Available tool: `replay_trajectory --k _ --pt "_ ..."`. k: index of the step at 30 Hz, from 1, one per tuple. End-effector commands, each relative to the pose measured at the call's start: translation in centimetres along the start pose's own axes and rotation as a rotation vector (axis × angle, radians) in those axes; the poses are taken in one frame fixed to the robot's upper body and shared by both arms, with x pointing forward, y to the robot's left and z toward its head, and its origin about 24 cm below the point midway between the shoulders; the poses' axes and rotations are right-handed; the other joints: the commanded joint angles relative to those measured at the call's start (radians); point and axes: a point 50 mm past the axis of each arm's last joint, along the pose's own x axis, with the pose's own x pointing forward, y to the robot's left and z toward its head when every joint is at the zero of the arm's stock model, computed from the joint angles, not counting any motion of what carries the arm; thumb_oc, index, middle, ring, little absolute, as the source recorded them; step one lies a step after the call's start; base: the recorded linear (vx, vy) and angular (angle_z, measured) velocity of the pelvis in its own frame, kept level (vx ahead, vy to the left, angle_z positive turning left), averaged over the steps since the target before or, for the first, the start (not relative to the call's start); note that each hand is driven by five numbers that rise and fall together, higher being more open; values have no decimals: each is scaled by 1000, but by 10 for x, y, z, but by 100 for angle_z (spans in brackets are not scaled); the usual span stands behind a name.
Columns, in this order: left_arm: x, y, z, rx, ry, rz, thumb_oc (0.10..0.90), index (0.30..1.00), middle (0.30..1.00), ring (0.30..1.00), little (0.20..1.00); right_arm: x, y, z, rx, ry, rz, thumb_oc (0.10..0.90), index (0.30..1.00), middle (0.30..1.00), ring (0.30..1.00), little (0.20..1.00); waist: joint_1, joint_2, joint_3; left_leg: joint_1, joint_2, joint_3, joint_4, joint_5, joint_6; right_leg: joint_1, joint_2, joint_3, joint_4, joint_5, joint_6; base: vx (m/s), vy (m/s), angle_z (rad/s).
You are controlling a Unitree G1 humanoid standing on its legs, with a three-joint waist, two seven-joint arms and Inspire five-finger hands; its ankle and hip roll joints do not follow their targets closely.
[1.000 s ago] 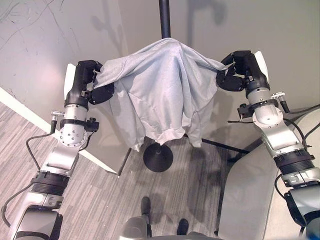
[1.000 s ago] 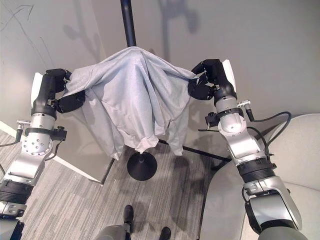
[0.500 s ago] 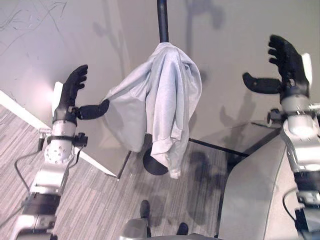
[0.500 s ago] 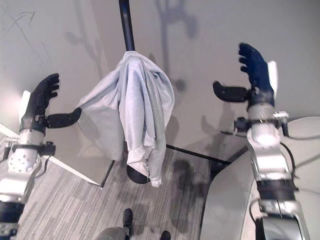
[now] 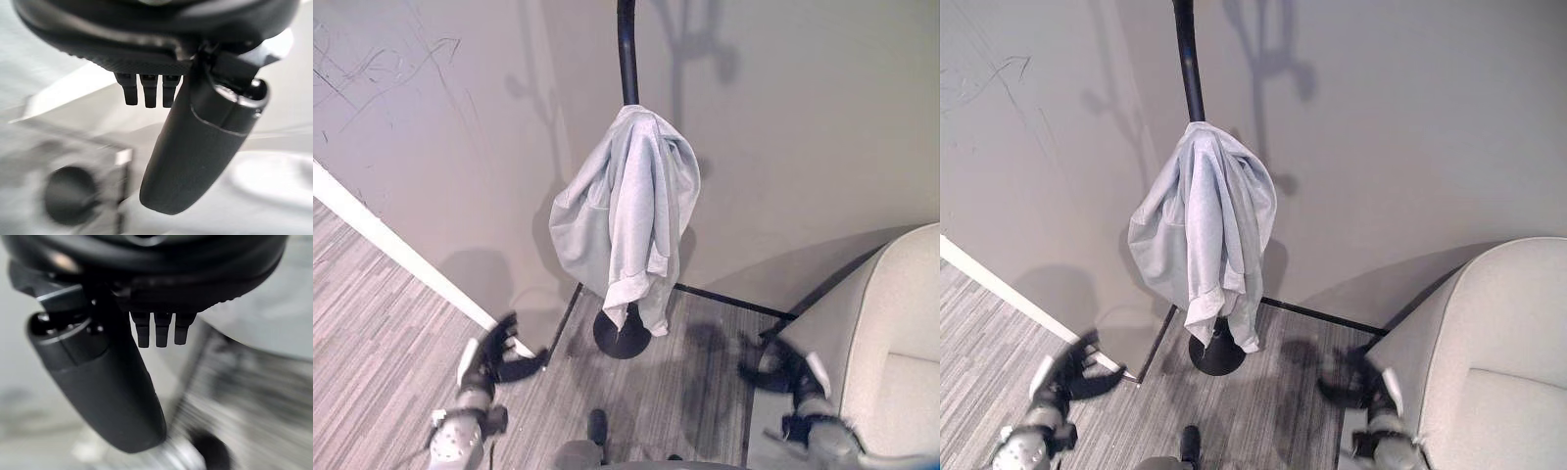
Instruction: Hang the clothes on the sofa on the clothes rack.
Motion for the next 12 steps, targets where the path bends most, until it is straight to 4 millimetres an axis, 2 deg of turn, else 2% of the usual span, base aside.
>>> replay_trajectory --k 1,3,9,12 --pt "18 7 9 21 -44 26 800 900 900 900 900 14 -3 9 35 -44 -59 800 900 900 900 900 -17 -26 -21 57 57 16 13 -132 -45 -5 -71 -33 3 21 60 -50 -12 14" --pt "20 2 -17 31 78 31 800 900 900 900 900 12 4 -14 55 56 -63 800 900 900 900 900 -24 -22 -17 60 60 16 13 -129 -49 -1 -67 -31 3 18 59 -50 -23 7" --pt "22 -16 -65 22 339 13 800 900 900 900 900 10 16 -45 59 206 -58 800 900 900 900 900 -45 -20 -27 66 69 22 13 -116 -57 -3 -56 -13 3 16 52 -18 -8 0" --pt "24 -19 -68 41 360 10 800 900 900 900 900 7 19 -54 74 254 -56 800 900 900 900 900 -56 -21 -34 72 72 26 13 -118 -59 -1 -53 -3 3 15 49 -7 -3 -5"
